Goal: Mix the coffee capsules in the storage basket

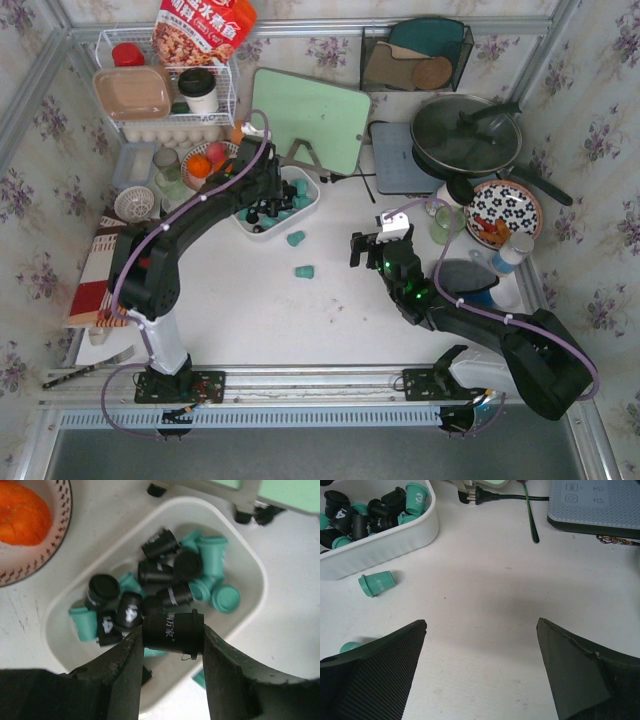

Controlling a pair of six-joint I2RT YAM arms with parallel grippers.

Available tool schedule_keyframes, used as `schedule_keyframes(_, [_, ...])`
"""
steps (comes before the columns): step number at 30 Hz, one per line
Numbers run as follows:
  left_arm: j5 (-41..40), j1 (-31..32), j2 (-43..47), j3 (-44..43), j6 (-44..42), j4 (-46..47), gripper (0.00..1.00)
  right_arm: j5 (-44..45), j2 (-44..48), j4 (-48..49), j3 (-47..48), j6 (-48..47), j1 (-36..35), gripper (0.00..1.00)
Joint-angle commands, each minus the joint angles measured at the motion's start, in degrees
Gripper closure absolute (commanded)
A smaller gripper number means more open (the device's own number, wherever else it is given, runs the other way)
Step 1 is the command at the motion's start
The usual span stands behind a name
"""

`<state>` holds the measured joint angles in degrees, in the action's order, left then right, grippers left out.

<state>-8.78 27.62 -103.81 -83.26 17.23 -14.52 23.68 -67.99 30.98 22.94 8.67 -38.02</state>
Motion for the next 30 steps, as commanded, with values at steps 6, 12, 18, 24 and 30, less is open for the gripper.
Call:
schedule_keyframes(6, [-0.17,-2.17,-8.06,-4.24,2.57,-0.01,0.48,0.38,-1.39,0.79,0.53,-0.17,-0.04,0.00])
schedule_keyframes(12, [4.11,-2.31,-10.66,-3.52,4.75,0.94,0.42,0.30,-1.62,0.83,0.66,-0.06,-0.04,0.00])
schedule_keyframes(18, [3.85,-2.25,-8.05,-0.32,6.39,2.81,0.27,0.19,-1.89,0.70,0.73,-0.14,-0.03,0.00])
schedule_keyframes(24, [2.31,-2.15,-0.02,4.61,6.70,4.99,0.21,-0.08,-2.15,0.48,0.96,-0.08,-0.04,0.00])
schedule_keyframes(30, [1.73,-1.87,8.67,9.40,6.09,5.67,0.19,0.60,-1.98,0.31,0.88,-0.15,-0.04,0.00])
